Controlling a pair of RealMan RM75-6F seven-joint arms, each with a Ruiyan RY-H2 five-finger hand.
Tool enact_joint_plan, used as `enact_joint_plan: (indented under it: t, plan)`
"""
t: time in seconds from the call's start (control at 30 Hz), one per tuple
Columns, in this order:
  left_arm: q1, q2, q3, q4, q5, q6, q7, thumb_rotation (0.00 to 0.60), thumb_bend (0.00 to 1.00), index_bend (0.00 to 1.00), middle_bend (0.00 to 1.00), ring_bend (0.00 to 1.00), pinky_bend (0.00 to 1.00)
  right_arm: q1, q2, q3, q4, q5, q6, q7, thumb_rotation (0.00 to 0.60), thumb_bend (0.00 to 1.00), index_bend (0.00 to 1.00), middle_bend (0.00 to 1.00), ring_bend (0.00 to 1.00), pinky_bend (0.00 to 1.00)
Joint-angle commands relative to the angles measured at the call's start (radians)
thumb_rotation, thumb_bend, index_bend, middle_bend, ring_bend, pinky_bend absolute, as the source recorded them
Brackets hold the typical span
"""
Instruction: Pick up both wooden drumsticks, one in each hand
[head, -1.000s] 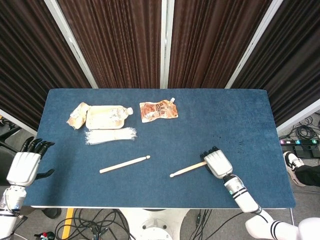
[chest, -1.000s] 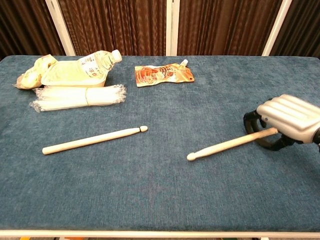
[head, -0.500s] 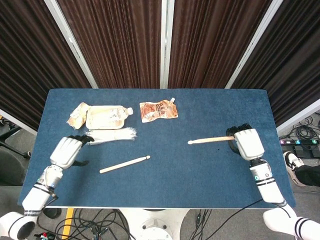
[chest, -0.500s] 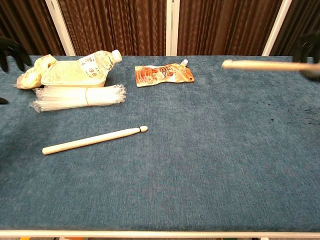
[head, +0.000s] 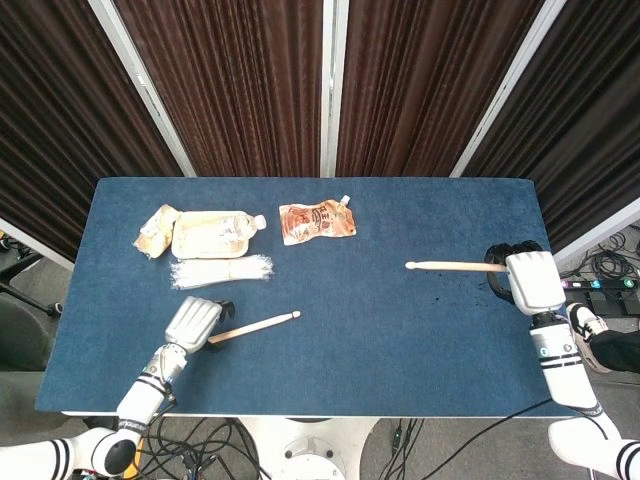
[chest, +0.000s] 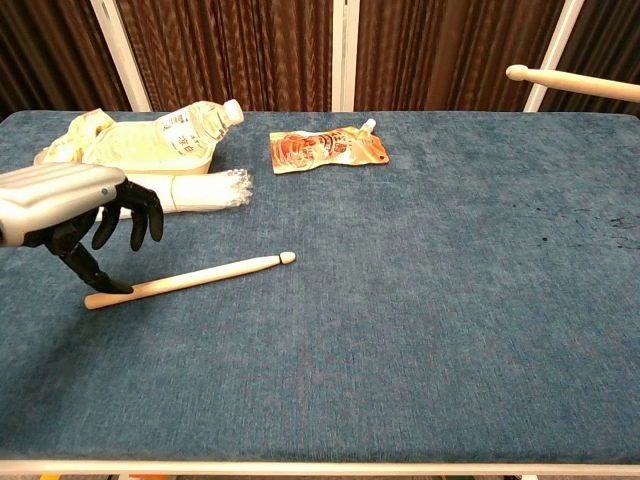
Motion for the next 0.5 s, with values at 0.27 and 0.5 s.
enact_joint_plan:
  t: [0.27, 0.5]
  plan:
    - [0.007, -0.078, 0.019, 0.046, -0.112, 0.03, 0.074, 0.541, 0.09, 0.43, 0.51, 0.65, 0.72, 0.005, -0.028, -0.014, 0.046, -0.006, -0.014, 0.044, 0.6, 0.47, 0.72, 0.65, 0.5, 0.37]
    - [0.0, -0.097, 0.019, 0.06, -0.144, 0.036, 0.098, 0.482, 0.13, 0.43, 0.56, 0.67, 0.73, 0.007, -0.034, -0.017, 0.057, -0.008, -0.016, 0.056, 0.6, 0.47, 0.72, 0.65, 0.5, 0.37]
